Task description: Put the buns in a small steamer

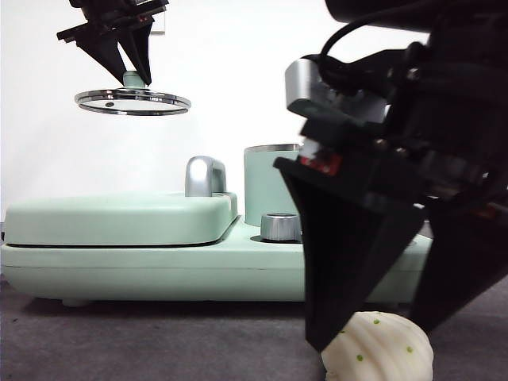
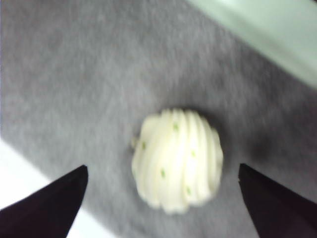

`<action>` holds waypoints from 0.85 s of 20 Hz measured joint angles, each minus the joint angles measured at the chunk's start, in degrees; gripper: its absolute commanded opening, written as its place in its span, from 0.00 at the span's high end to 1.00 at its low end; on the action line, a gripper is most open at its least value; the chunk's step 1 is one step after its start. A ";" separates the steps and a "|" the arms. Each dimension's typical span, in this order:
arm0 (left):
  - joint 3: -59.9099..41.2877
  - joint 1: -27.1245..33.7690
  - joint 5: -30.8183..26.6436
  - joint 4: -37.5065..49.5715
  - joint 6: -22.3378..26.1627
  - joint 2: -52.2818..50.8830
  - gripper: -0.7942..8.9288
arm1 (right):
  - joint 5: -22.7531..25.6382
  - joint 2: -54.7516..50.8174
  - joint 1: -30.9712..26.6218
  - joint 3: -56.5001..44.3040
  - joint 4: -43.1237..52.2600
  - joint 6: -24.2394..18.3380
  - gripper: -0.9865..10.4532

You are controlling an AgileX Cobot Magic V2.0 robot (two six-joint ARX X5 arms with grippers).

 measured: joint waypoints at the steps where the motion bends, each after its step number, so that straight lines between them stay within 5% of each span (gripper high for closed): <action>1: 0.00 0.00 0.00 0.00 0.00 0.00 0.83 | 0.02 0.61 0.00 0.00 0.70 0.00 0.60; 4: 0.00 0.00 0.00 0.00 -0.02 0.00 0.83 | 0.09 2.27 0.00 0.00 0.55 -0.02 0.62; 7: 0.00 0.00 0.00 0.00 -0.07 0.00 0.83 | 0.37 3.58 0.00 0.00 0.50 -0.02 0.75; 11: 0.00 0.00 0.00 0.00 -0.17 0.00 0.83 | 0.17 3.56 -0.02 0.57 -0.17 -0.02 0.77; 17: 0.00 0.00 0.00 0.00 -0.17 0.00 0.83 | 0.13 2.78 -1.36 17.68 -17.84 -0.04 0.77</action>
